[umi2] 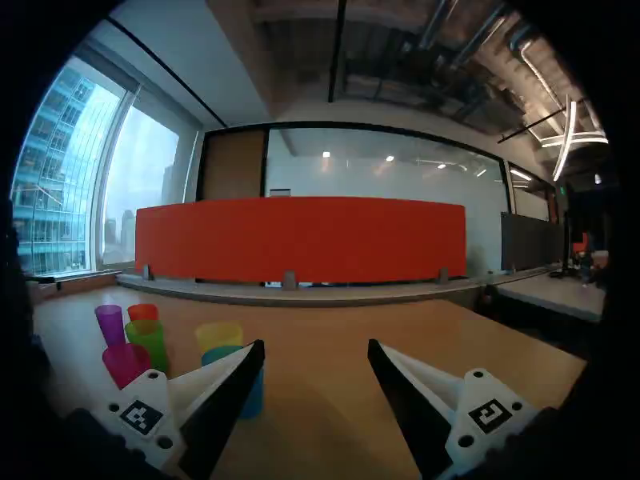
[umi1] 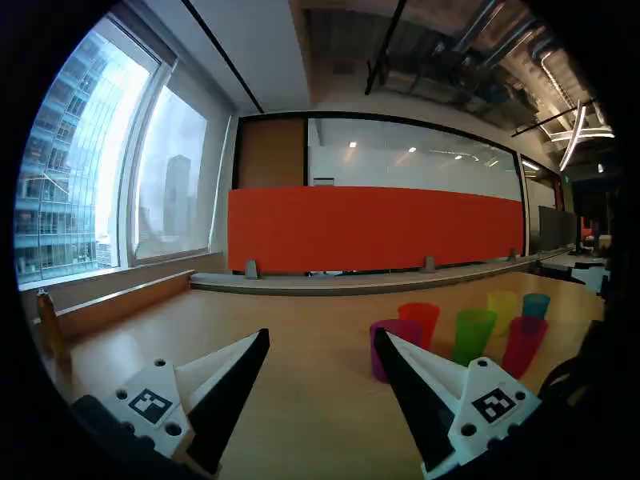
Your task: Pour water
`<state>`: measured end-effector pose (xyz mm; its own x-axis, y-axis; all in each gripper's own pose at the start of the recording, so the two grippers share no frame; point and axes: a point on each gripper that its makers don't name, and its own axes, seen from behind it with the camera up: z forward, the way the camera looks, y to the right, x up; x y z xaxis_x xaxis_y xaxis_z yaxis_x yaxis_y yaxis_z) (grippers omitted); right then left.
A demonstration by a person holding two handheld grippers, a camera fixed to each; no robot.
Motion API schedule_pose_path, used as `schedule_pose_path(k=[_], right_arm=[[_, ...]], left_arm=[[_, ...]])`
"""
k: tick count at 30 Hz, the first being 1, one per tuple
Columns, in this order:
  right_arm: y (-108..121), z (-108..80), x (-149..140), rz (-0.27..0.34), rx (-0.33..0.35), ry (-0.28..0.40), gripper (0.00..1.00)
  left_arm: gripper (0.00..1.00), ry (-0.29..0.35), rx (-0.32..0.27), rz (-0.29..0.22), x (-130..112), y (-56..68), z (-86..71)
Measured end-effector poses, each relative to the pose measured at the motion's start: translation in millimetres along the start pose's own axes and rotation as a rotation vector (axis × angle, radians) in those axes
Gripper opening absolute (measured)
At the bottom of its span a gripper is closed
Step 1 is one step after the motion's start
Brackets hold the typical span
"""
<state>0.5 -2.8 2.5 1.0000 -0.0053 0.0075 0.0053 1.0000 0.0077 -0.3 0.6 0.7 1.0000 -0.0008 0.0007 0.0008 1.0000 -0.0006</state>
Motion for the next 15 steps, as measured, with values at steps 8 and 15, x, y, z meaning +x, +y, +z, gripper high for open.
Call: schedule_pose_path(k=[8, 15], right_arm=[[-2, 4.3, 26, -0.021, 0.02, 0.002, 1.0], [-2, 8.7, 57, -0.033, 0.05, -0.01, 1.0]], left_arm=[[0.97, -0.006, -0.016, -0.025, 14, 6.8, 11.2], [0.97, -0.045, -0.063, -0.018, 40, 16.1, 19.9]])
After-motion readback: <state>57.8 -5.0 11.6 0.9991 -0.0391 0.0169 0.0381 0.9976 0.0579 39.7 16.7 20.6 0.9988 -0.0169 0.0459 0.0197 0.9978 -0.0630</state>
